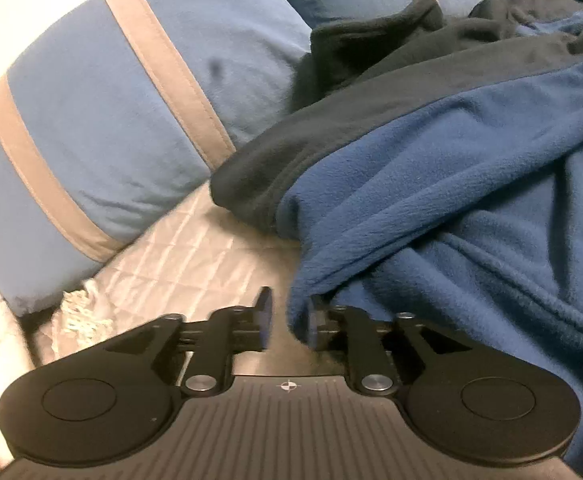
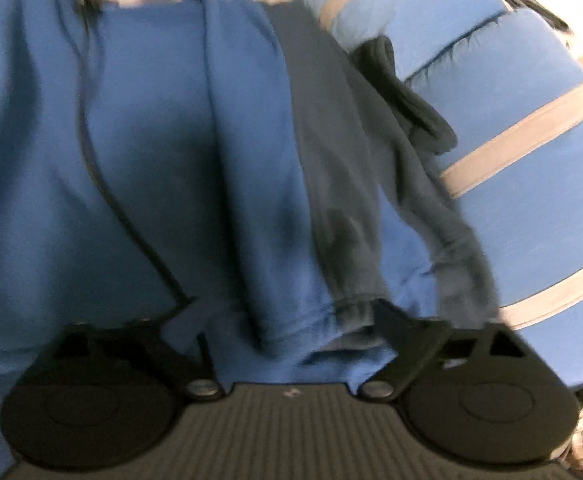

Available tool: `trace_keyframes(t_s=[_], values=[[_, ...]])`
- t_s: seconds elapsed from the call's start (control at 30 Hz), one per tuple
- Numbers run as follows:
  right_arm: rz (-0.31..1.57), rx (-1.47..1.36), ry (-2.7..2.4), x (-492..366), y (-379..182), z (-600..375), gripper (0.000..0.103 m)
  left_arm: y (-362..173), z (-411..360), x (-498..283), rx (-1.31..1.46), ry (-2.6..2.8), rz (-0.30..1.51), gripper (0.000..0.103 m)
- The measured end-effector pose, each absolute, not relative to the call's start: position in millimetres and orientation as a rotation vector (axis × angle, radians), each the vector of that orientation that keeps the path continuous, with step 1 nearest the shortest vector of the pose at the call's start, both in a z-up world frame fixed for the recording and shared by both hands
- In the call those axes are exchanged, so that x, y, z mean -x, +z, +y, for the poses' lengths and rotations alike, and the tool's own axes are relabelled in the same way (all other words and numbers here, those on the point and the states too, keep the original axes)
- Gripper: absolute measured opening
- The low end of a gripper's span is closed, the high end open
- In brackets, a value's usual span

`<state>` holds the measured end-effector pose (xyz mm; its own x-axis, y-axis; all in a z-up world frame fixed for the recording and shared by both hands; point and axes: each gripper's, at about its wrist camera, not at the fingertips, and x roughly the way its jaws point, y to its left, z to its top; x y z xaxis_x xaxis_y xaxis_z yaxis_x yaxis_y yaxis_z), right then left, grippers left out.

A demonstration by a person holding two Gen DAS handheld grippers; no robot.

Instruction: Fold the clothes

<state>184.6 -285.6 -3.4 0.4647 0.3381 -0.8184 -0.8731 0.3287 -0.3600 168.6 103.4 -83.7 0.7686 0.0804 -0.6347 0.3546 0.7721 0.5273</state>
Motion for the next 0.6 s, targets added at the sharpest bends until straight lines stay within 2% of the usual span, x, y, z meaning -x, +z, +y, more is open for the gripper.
trace_keyframes(t_s=[0.17, 0.2, 0.23, 0.27, 0.3, 0.37, 0.43, 0.6], values=[[0.721, 0.715, 0.878, -197, 26, -298, 0.097, -77, 106, -163, -0.689, -0.138, 0.669, 0.048], [0.722, 0.675, 0.871, -201, 29, -300, 0.096, -75, 107, -162, -0.682, -0.135, 0.669, 0.049], [0.722, 0.64, 0.864, -207, 30, -300, 0.091, -74, 108, -161, -0.676, -0.132, 0.669, 0.05], [0.723, 0.619, 0.857, -215, 29, -299, 0.081, -72, 109, -159, -0.669, -0.129, 0.669, 0.051], [0.731, 0.603, 0.846, -223, 26, -296, 0.075, -71, 109, -158, -0.662, -0.126, 0.669, 0.052], [0.763, 0.561, 0.819, -244, 17, -290, 0.048, -68, 111, -155, -0.644, -0.12, 0.669, 0.053], [0.806, 0.519, 0.786, -259, 5, -286, 0.035, -67, 113, -152, -0.635, -0.114, 0.673, 0.053], [0.939, 0.463, 0.698, -289, -32, -287, 0.032, -65, 119, -141, -0.618, -0.121, 0.664, 0.053]])
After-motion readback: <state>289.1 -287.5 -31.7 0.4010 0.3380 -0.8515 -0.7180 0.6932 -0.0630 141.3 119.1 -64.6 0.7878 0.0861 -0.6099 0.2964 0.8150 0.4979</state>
